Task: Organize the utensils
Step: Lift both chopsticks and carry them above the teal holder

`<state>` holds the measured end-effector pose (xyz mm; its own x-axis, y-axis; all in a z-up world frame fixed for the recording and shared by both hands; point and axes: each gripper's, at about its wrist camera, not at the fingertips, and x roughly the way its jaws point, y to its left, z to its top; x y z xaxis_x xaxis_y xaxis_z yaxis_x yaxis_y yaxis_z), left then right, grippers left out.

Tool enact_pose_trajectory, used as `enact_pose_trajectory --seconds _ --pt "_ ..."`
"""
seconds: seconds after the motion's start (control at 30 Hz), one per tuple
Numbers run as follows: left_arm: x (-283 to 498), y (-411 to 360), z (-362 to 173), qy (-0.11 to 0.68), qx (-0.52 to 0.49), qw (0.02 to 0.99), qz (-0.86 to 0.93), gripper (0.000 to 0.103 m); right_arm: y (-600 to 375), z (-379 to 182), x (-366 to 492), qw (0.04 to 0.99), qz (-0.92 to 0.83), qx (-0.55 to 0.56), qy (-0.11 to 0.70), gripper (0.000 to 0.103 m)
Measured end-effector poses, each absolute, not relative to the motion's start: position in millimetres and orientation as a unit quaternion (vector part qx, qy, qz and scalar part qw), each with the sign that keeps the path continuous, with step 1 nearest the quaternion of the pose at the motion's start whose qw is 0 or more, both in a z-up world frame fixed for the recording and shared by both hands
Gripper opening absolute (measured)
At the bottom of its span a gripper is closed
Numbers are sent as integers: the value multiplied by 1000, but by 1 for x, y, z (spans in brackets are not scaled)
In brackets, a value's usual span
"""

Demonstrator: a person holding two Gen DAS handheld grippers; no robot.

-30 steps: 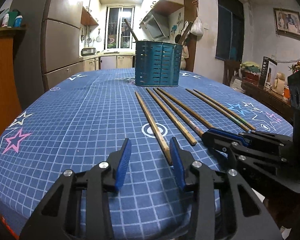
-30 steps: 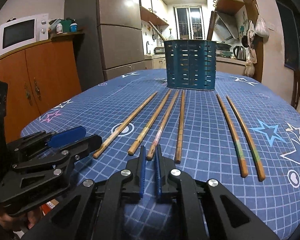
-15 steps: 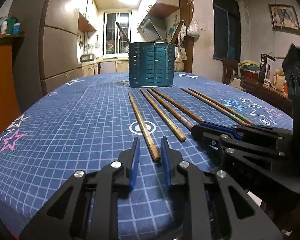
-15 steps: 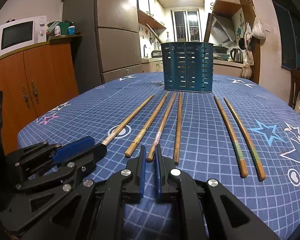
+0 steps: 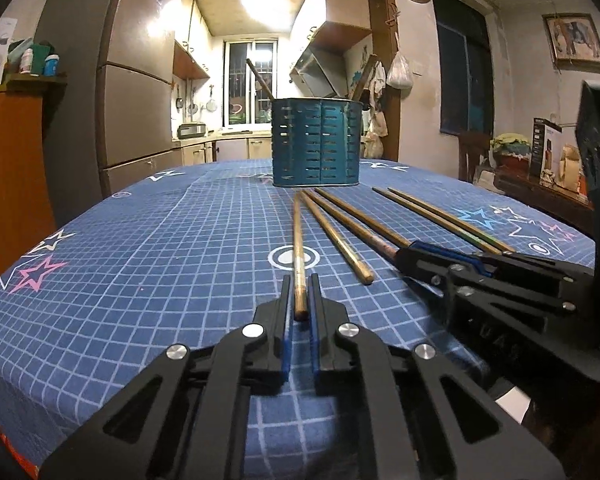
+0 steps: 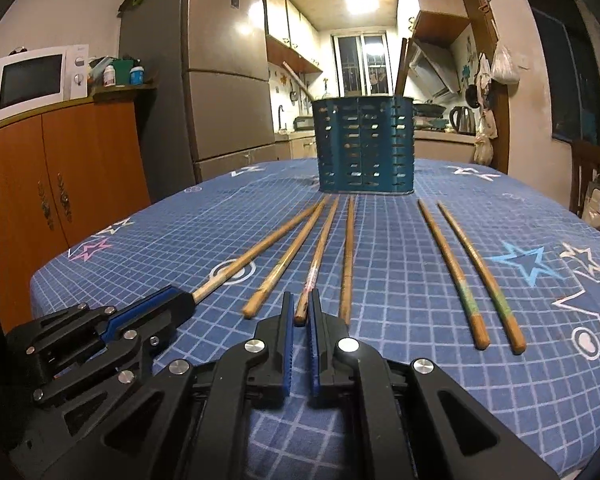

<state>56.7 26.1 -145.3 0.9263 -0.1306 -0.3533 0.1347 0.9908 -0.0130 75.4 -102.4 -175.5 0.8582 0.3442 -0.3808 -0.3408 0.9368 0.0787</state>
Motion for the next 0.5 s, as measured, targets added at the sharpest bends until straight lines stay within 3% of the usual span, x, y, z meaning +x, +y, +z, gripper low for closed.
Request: enact_pose_trajectory --seconds 0.3,0.5 --pt "44 35 -107 131 7 990 -59 5 -103 -146 61 971 182 -15 155 7" --pt "38 42 -46 57 9 996 -65 5 -106 -85 50 977 194 -30 83 7"
